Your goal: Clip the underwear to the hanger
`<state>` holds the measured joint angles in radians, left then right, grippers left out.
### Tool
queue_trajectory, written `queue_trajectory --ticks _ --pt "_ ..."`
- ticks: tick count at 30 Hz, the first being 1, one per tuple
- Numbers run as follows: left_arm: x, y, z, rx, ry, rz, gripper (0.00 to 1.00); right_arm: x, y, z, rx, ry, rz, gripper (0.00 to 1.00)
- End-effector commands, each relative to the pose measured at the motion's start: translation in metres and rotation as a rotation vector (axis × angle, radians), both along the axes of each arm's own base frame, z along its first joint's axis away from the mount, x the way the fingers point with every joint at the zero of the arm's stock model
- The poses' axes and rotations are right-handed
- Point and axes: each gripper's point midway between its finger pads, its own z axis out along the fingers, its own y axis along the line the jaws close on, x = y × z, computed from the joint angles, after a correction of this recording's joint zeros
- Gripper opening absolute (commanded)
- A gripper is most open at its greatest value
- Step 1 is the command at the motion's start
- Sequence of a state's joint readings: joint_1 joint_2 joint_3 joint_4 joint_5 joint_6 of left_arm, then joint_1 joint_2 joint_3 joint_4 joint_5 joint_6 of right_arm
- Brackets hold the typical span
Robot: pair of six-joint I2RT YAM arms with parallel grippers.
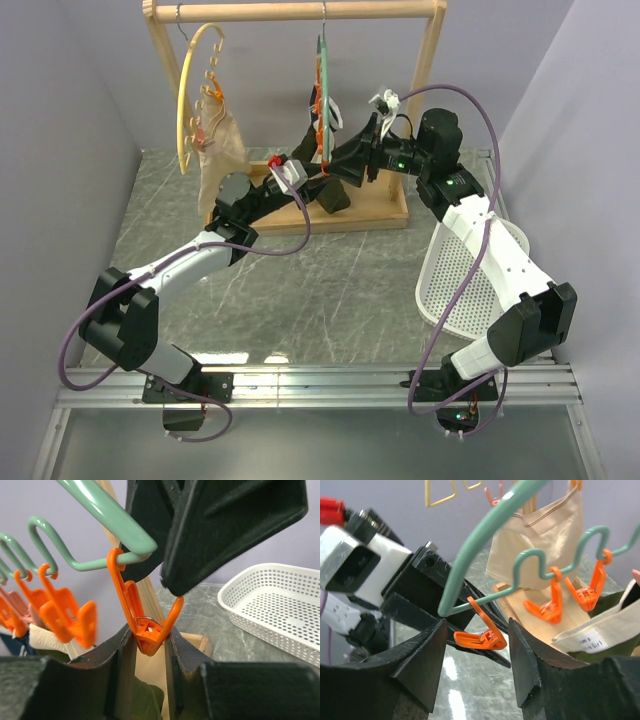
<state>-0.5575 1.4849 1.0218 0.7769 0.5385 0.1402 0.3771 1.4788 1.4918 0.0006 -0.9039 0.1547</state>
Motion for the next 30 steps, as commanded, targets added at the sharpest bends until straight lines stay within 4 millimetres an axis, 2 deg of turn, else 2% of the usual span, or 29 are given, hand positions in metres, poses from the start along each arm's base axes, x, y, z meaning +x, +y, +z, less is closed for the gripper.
queue_trajectory --ticks 1,14,22,30 --pt "-0.02 0.002 0.032 -0.037 -0.063 -0.069 0.26 -0.018 0.0 0.023 -0.02 -0.166 0.078 0.6" --pt "-0.026 0.0 0.034 -0.012 -0.026 -0.196 0.2 -0.024 0.0 0.016 -0.102 -0.323 0.168 0.73" --pt "-0.027 -0.004 0.033 -0.002 -0.028 -0.222 0.2 -0.019 0.004 0.02 -0.098 -0.352 0.18 0.73" --pt "-0.028 -0.007 0.029 0.018 -0.017 -0.245 0.2 -0.016 0.01 0.011 -0.115 -0.343 0.193 0.71"
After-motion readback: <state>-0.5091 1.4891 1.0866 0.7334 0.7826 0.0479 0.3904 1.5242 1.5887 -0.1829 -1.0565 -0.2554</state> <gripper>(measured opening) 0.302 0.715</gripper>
